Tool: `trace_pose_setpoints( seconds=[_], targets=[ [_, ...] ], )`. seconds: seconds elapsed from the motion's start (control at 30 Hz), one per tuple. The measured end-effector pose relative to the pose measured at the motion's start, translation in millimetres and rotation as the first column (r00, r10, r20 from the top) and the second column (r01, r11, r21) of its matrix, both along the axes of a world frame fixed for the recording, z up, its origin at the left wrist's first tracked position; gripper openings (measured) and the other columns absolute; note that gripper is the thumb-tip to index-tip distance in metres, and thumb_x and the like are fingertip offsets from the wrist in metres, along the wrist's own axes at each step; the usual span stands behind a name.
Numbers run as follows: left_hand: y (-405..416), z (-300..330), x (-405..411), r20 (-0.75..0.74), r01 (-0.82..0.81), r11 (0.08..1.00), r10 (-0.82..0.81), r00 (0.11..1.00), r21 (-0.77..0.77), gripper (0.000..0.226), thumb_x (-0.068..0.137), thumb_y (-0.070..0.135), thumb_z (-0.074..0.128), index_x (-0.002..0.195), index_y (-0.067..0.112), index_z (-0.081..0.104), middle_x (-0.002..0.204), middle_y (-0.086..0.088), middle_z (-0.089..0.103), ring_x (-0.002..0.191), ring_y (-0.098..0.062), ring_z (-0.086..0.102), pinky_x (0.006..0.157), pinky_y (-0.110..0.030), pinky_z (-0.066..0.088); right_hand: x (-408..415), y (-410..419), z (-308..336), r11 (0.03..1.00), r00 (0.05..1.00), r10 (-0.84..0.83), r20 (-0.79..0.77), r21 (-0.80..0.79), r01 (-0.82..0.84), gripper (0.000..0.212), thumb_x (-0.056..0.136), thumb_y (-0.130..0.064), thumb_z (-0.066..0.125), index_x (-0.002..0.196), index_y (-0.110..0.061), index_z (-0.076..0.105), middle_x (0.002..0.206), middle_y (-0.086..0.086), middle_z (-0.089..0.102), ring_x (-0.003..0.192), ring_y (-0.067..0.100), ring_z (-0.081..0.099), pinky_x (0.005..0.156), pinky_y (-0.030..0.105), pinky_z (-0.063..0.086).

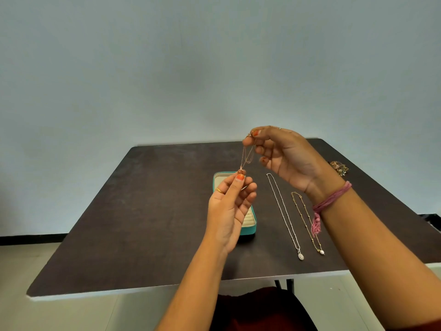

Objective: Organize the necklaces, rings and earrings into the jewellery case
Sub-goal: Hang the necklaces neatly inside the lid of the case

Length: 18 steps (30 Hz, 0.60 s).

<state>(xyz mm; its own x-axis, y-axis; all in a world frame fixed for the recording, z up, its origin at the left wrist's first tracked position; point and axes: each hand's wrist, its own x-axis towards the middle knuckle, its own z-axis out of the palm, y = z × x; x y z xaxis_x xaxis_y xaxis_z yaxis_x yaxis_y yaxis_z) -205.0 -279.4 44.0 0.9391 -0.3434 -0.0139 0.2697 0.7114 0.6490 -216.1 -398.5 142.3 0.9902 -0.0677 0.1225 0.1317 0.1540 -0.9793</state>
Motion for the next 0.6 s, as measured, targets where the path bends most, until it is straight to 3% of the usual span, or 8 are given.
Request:
trace_pose_setpoints(
  seconds=[0.17, 0.37, 0.47, 0.6],
  targets=[
    [-1.7, -0.6, 1.8, -0.005, 0.033, 0.999, -0.033, 0.999, 0.02, 0.012, 0.088, 0.01, 0.06, 0.099, 0.009, 0.066, 0.085, -0.006, 0.071, 0.071, -0.011, 0.069, 0.07, -0.022, 0.056, 1.2, 1.2, 0.4, 1.0, 1.0, 0.02, 0.001, 0.005, -0.02, 0.013, 0.09, -0.013, 0.054, 0.081, -0.019, 0.063, 0.081, 0.0, 0.073, 0.062, 0.004, 0.055, 0.061, 0.02, 0.038],
    [9.6, 3.3, 12.3, 0.083, 0.002, 0.994, -0.011, 0.996, 0.109, 0.031, 0.09, -0.005, 0.049, 0.112, 0.007, 0.066, 0.107, -0.009, 0.07, 0.092, -0.018, 0.066, 0.086, -0.03, 0.053, 2.6, 0.2, 3.6, 0.998, 0.999, 0.045, 0.01, -0.049, -0.045, 0.015, 0.09, -0.01, 0.053, 0.081, -0.018, 0.063, 0.082, 0.002, 0.073, 0.061, 0.004, 0.055, 0.06, 0.019, 0.039],
    [17.8, 12.4, 19.2, 0.173, -0.053, 0.993, 0.034, 0.984, 0.105, 0.028, 0.09, 0.001, 0.048, 0.108, 0.01, 0.068, 0.102, -0.006, 0.071, 0.09, -0.015, 0.064, 0.083, -0.029, 0.052, 2.2, 0.1, 4.2, 0.995, 0.998, 0.066, 0.023, -0.08, -0.064, 0.018, 0.09, -0.01, 0.053, 0.079, -0.019, 0.064, 0.082, 0.001, 0.074, 0.061, 0.003, 0.056, 0.058, 0.018, 0.04],
    [22.1, 27.0, 18.7, 0.343, -0.058, 0.977, -0.017, 0.939, 0.205, 0.026, 0.077, 0.019, 0.063, 0.102, 0.015, 0.068, 0.096, -0.001, 0.073, 0.093, -0.014, 0.066, 0.084, -0.029, 0.052, 1.1, 0.5, 3.1, 0.99, 0.995, 0.094, 0.022, -0.107, -0.091, 0.017, 0.09, -0.011, 0.053, 0.08, -0.018, 0.064, 0.08, 0.0, 0.073, 0.063, 0.002, 0.058, 0.06, 0.018, 0.04]
  ],
)
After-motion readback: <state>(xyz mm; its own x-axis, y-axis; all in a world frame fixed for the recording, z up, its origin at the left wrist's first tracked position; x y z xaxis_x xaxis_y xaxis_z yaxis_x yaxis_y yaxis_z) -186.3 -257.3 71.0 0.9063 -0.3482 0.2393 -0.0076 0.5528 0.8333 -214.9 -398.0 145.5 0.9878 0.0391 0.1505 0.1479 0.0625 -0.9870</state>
